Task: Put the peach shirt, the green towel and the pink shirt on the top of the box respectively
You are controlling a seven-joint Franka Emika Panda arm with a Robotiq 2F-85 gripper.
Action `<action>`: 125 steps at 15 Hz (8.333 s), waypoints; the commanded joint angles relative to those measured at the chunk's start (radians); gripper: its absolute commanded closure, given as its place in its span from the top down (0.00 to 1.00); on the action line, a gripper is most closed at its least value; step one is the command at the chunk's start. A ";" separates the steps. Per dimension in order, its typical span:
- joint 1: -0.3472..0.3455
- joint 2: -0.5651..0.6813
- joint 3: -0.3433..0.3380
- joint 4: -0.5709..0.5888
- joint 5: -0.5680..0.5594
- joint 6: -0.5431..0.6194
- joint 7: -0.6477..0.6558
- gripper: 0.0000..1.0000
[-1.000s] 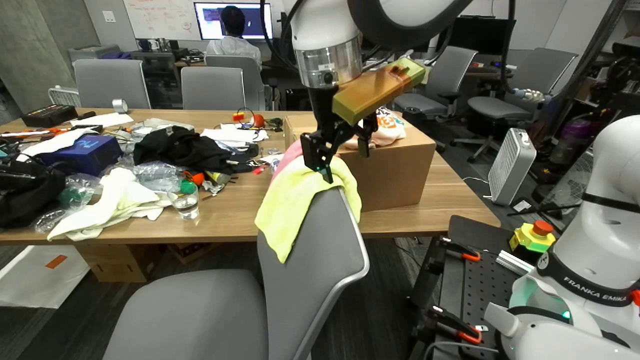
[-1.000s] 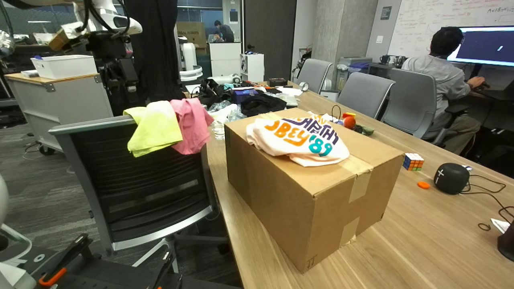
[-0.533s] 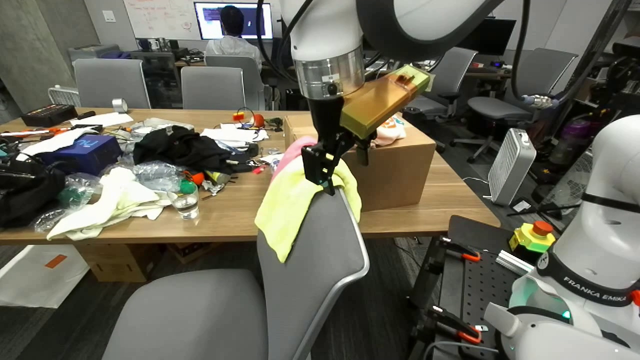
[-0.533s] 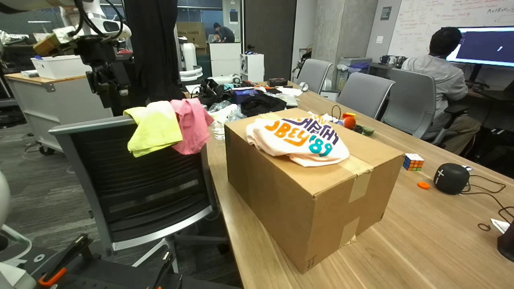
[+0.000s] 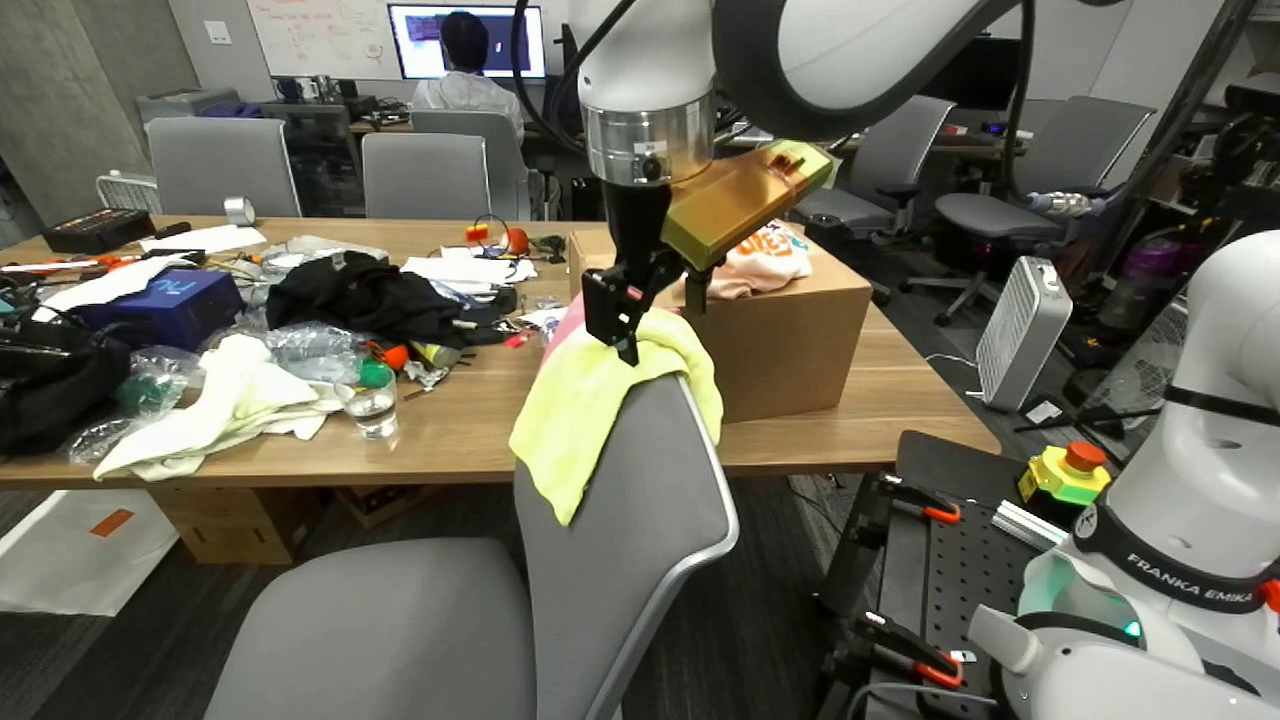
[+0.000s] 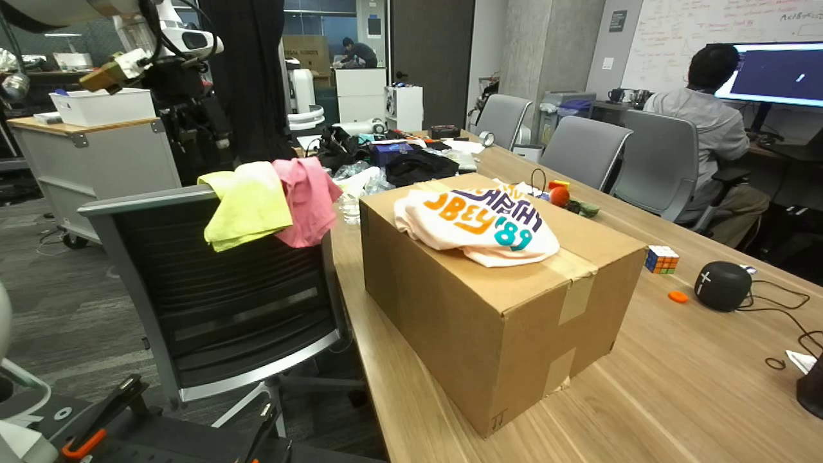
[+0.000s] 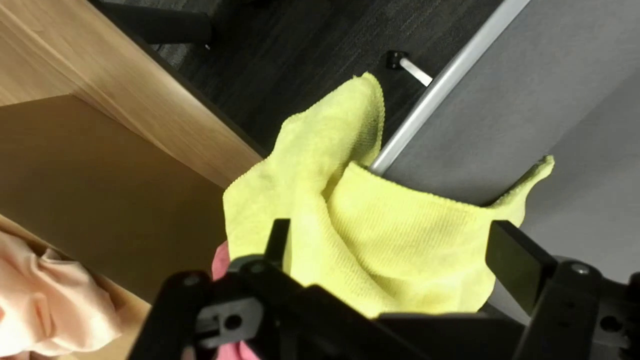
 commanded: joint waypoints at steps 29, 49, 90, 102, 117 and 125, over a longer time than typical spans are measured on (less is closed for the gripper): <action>-0.017 -0.056 0.009 0.183 -0.068 0.093 0.104 0.03; -0.221 0.063 -0.208 0.447 -0.129 -0.127 0.323 0.03; -0.047 0.088 -0.101 0.242 0.018 -0.152 0.172 1.00; -0.012 0.163 -0.078 0.224 0.050 -0.130 0.081 1.00; -0.020 0.190 -0.108 0.171 -0.073 0.013 0.094 1.00; -0.021 0.193 -0.124 0.148 -0.126 0.074 0.105 0.75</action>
